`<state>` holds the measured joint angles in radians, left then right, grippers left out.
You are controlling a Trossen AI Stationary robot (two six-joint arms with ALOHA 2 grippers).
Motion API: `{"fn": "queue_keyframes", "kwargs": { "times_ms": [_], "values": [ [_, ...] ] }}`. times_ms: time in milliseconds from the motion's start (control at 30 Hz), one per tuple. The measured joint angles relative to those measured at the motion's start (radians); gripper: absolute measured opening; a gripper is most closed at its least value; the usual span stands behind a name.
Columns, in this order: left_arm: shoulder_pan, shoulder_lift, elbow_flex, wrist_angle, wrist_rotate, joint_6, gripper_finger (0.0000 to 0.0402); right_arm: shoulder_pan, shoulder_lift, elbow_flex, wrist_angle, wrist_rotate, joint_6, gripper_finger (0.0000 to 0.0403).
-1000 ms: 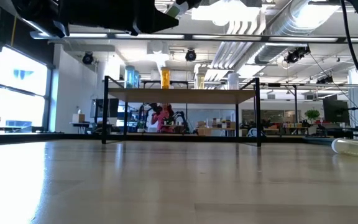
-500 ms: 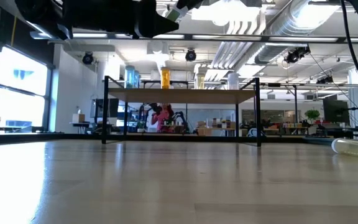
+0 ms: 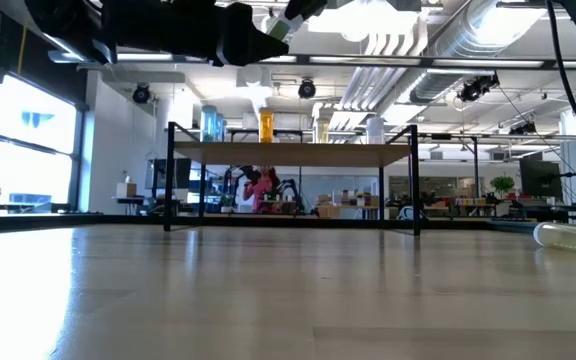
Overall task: Pick and place medicine bottles onto shelf by color
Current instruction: Put the white pill bottle on the shelf aligned with the other white pill bottle
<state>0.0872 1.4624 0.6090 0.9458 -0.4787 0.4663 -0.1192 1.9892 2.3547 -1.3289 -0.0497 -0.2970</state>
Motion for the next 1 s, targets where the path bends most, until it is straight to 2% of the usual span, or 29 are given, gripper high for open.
{"fn": "queue_keyframes", "kwargs": {
  "times_ms": [167, 300, 500, 767, 1000],
  "values": [
    [0.000, 0.000, 0.000, -0.032, -0.047, -0.052, 0.0238, -0.002, 0.004, -0.001, -0.053, 0.105, 0.000, 0.0126],
    [-0.007, 0.000, 0.000, -0.039, -0.119, -0.053, 0.0242, -0.019, 0.004, -0.001, -0.111, 0.155, 0.026, 0.0125],
    [-0.044, -0.014, 0.000, -0.053, -0.215, -0.021, 0.0243, -0.075, 0.003, -0.002, -0.194, 0.157, 0.090, 0.0125],
    [-0.097, -0.039, 0.000, -0.109, -0.360, 0.053, 0.0243, -0.145, -0.002, -0.031, -0.242, 0.146, 0.090, 0.0125],
    [-0.116, -0.039, -0.001, -0.203, -0.338, 0.023, 0.0243, -0.179, -0.072, -0.202, -0.242, 0.123, 0.090, 0.0125]
  ]
}}
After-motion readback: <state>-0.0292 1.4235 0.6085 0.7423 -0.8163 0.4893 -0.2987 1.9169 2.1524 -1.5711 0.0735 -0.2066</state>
